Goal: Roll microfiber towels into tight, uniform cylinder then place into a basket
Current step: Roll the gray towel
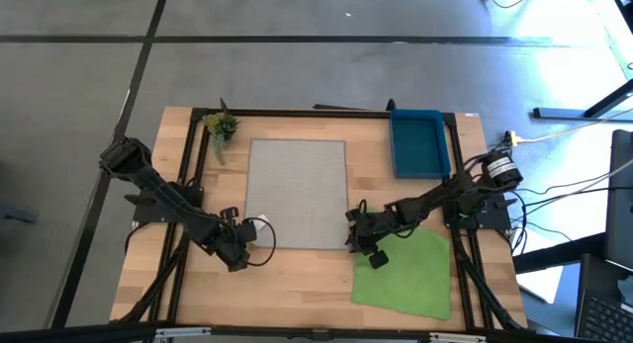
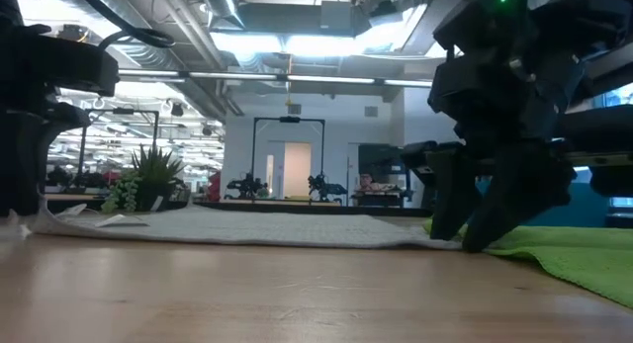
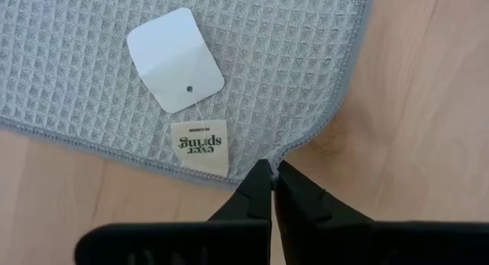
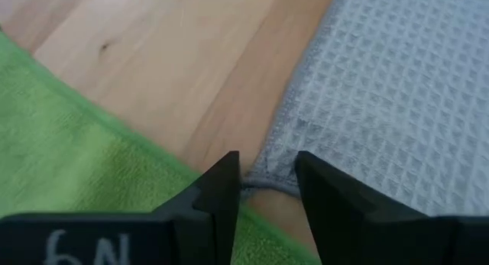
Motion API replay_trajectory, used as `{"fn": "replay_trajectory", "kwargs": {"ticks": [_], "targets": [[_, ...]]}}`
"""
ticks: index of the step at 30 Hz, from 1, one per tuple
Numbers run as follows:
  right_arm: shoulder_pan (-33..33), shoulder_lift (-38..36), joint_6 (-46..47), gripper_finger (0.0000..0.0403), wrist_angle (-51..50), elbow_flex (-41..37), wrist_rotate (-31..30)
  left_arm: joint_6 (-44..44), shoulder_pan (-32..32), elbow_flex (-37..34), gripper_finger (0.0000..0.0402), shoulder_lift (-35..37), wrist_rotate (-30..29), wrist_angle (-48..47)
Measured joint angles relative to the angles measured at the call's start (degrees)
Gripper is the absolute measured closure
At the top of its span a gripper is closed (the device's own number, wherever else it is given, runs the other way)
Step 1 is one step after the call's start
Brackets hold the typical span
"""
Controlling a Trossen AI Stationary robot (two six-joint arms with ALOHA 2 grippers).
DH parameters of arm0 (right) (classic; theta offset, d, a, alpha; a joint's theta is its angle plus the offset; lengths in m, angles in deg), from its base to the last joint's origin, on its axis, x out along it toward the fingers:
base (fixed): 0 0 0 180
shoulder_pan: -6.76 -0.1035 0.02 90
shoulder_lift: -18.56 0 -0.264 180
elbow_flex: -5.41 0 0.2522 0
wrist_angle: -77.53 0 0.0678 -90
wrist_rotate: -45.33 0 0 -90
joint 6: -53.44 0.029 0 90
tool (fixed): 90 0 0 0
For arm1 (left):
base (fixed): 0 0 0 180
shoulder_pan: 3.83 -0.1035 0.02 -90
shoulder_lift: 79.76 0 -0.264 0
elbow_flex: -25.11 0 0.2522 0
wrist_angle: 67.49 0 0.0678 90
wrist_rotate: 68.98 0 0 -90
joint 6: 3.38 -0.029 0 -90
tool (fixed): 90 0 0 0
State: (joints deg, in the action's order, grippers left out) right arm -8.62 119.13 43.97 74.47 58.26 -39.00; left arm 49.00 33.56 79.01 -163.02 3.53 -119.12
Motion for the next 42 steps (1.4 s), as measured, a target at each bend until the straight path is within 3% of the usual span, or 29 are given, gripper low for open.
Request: {"fn": "replay_trajectory", "kwargs": {"ticks": [4, 11, 18, 28, 33, 42], "targets": [[0.0, 0.0, 1.1, 0.0295, 0.1, 0.0, -0.7, 0.0, 0.0, 0.0, 0.0401, 0.0, 0.0, 0.0], [0.2, -0.1, 2.5, 0.0390, 0.1, 0.0, -1.7, 0.7, 0.0, 0.0, 0.0401, 0.0, -0.1, 0.0], [0.1, -2.7, 4.2, 0.0395, -1.1, -0.4, -0.9, 4.1, 1.2, 1.3, 0.0401, 0.0, -0.4, 0.2], [-3.0, -8.8, 11.5, 0.0397, -2.7, -0.3, 1.2, 9.0, 6.5, 9.0, 0.0402, 0.0, -2.8, -0.2], [-4.6, -12.4, 14.7, 0.0396, -4.3, -0.3, -1.4, 9.1, 7.5, 12.3, 0.0401, 0.0, -3.1, -1.6], [-2.6, -17.3, 15.0, 0.0396, -10.1, -0.2, -13.1, 12.9, 5.4, 18.9, 0.0401, 0.0, -7.5, -21.5]]}}
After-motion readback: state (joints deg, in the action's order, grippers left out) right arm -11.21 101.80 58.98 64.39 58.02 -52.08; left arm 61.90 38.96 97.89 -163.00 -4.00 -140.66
